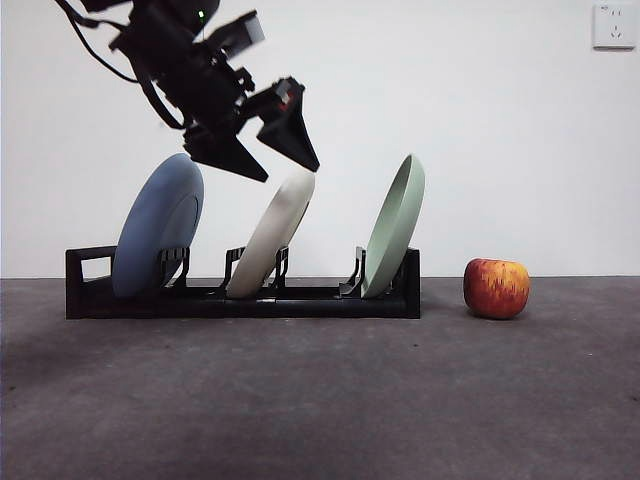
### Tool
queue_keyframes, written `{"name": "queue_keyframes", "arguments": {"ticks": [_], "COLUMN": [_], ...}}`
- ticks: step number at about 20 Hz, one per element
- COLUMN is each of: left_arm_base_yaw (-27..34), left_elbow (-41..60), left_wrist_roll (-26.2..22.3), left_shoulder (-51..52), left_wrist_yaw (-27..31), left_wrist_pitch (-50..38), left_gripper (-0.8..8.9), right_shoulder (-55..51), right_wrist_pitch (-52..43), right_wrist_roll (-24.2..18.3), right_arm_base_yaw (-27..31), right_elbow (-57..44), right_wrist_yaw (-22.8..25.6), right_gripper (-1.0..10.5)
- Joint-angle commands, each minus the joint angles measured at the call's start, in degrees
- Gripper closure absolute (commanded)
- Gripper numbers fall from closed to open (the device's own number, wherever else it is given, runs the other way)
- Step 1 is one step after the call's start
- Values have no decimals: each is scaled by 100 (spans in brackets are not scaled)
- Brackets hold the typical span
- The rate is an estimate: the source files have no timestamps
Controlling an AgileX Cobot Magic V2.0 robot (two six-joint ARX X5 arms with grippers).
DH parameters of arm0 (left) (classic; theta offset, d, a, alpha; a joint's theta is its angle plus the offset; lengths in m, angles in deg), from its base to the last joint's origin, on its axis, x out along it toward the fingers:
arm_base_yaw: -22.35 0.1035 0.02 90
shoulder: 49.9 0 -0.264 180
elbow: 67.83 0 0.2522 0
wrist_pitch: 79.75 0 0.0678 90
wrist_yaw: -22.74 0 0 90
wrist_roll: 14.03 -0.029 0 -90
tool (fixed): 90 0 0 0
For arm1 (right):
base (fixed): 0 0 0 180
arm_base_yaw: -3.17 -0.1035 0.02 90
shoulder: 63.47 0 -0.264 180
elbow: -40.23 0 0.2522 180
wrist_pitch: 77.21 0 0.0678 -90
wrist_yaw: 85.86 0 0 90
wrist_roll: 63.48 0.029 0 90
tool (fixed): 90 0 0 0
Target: Take the yellow plate from the plate rack,put the plate on the table,take the apple from the table,put the apple in the plate
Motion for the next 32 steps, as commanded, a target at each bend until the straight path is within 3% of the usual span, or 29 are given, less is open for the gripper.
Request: {"name": "queue_keyframes", "arguments": {"ticks": [1,6,9,13,16,19,22,32], "left_arm_base_yaw": [-20,-20,-20,-50,-57,-57,-52,-52], "left_elbow": [-13,-13,-13,-13,-13,-13,-13,-28], "left_wrist_roll": [-76,-68,-70,-17,46,114,109,286], "left_shoulder": [-214,-490,-643,-706,-697,-684,-584,422], "left_wrist_yaw": [7,92,149,144,118,105,105,-155], "left_wrist_pitch": [-234,-531,-551,-483,-463,-289,-101,61], "left_gripper": [243,252,270,542,667,703,823,822], "right_shoulder": [39,77,77,79,129,186,229,260], "right_wrist_pitch": [-28,-33,-59,-90,-151,-160,-162,-164], "right_wrist_roll": [-33,-35,-35,-35,-33,-35,-35,-35], "right_arm_base_yaw": [-4,-9,-81,-90,-92,-118,-118,-118], "right_elbow": [15,15,15,15,15,15,15,15], "right_wrist_yaw": [-37,-557,-586,-564,-564,-555,-487,-479], "right_gripper": [348,348,348,348,348,348,348,348]}}
